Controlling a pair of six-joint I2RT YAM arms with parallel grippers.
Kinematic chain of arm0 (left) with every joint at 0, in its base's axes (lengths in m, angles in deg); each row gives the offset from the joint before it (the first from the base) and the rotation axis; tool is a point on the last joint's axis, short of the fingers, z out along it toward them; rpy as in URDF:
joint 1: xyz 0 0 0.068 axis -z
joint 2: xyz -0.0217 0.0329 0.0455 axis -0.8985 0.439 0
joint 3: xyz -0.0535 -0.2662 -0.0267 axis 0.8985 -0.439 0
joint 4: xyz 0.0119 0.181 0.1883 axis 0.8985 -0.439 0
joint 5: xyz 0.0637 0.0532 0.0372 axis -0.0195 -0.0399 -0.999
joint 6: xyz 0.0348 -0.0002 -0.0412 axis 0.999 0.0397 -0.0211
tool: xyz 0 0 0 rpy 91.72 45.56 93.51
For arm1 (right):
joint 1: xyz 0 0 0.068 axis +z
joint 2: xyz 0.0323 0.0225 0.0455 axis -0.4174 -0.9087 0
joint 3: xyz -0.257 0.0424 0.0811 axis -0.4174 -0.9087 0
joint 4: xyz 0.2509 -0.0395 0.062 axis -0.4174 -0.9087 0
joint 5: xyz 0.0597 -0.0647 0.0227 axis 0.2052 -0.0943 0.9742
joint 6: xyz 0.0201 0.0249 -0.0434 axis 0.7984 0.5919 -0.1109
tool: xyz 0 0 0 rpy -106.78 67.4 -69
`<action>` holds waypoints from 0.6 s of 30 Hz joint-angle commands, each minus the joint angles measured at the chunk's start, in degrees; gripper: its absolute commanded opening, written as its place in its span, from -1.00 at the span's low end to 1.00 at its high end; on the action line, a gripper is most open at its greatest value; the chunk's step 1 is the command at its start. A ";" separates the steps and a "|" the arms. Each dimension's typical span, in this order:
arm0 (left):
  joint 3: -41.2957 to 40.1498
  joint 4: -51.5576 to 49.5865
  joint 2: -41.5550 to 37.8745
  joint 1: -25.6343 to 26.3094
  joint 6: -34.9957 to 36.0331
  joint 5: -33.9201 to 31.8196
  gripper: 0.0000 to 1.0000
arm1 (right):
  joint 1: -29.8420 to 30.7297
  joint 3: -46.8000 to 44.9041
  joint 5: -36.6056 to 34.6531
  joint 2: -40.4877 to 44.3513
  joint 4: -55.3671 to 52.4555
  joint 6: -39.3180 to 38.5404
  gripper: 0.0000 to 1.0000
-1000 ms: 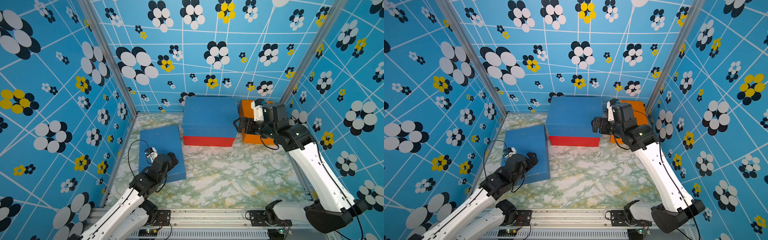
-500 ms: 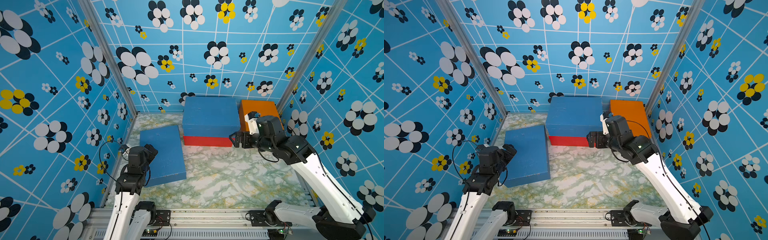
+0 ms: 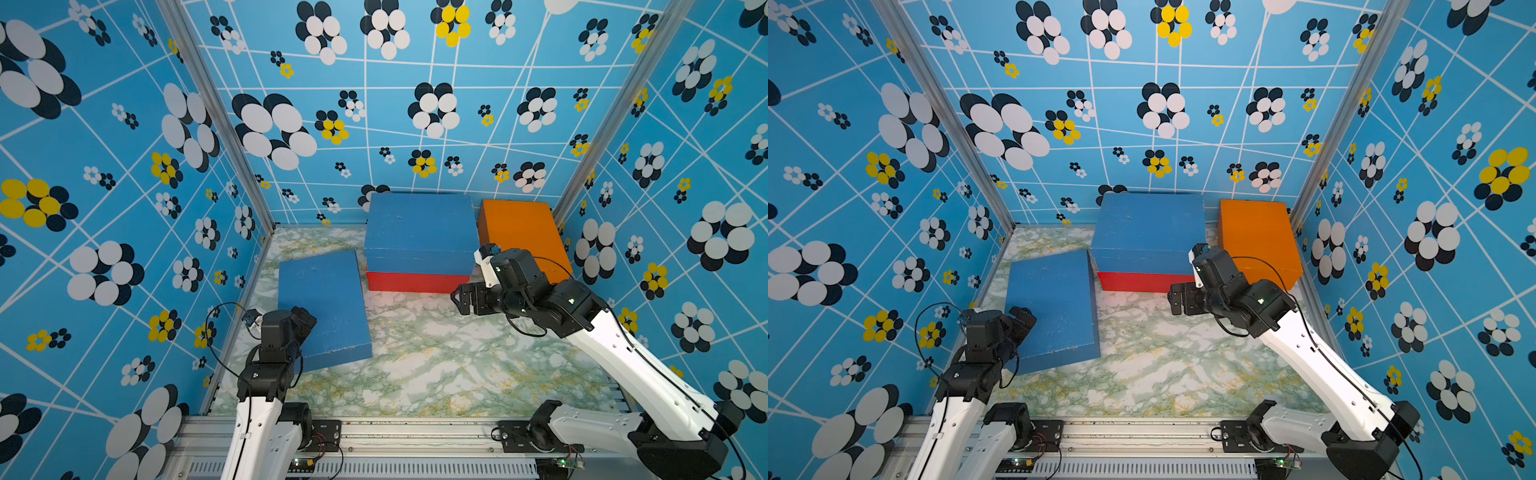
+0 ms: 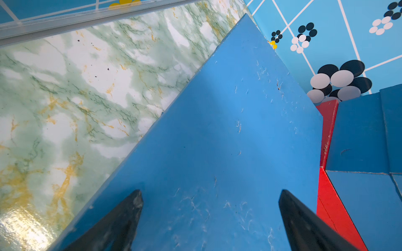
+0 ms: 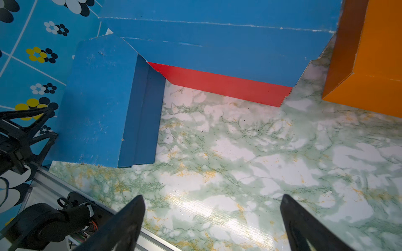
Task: Stack the shoeboxes
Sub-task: Move the shoebox to the center of the board.
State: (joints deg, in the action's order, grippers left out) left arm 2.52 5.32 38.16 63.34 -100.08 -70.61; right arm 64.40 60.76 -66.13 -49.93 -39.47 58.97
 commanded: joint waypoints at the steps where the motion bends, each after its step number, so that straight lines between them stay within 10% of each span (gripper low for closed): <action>1: -2.76 -5.69 -2.32 2.00 -3.07 1.01 0.99 | 0.36 1.42 -1.23 0.71 -0.36 0.63 0.97; 18: 4.41 -19.36 -10.71 31.53 -15.96 -18.78 0.99 | 1.87 2.85 0.09 -3.53 0.90 0.21 0.98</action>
State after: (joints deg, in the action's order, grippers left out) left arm 3.87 -8.64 27.62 91.66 -113.15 -84.45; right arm 65.82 63.03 -66.24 -53.18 -39.41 58.94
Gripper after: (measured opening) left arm 0.995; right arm 0.987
